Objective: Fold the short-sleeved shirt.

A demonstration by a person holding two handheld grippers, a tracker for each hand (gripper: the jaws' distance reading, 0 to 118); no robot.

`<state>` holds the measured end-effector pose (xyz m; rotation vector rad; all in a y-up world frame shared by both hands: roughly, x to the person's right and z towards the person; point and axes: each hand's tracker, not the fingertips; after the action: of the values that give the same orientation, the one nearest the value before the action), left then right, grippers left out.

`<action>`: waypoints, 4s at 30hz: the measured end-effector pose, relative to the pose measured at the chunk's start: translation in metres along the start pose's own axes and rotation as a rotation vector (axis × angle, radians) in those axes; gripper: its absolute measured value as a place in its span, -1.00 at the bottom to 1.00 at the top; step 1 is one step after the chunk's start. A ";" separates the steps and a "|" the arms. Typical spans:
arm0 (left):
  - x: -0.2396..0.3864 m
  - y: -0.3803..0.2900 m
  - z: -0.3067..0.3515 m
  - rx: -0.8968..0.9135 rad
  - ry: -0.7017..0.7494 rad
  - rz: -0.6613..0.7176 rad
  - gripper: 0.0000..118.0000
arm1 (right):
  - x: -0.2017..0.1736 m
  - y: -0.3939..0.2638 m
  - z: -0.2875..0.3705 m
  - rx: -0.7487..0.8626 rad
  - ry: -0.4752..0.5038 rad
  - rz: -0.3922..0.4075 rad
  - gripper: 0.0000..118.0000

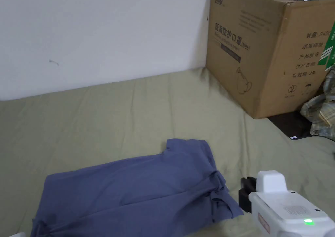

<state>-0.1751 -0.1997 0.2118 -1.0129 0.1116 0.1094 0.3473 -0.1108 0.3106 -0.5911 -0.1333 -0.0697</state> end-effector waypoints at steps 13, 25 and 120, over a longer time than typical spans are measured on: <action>-0.012 -0.001 0.026 0.057 -0.052 0.017 -0.98 | -0.005 -0.044 -0.120 -0.434 0.066 -0.041 -0.65; -0.026 -0.020 0.071 0.091 -0.085 0.069 -0.98 | -0.001 -0.016 -0.030 -0.238 0.069 0.037 -0.77; 0.033 0.090 -0.009 0.115 -0.128 -0.178 -1.00 | -0.001 0.034 -0.222 -0.403 0.028 0.021 0.39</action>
<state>-0.1560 -0.1587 0.1273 -0.8944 -0.0884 0.0049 0.3727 -0.2066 0.1095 -0.9937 -0.0854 -0.0854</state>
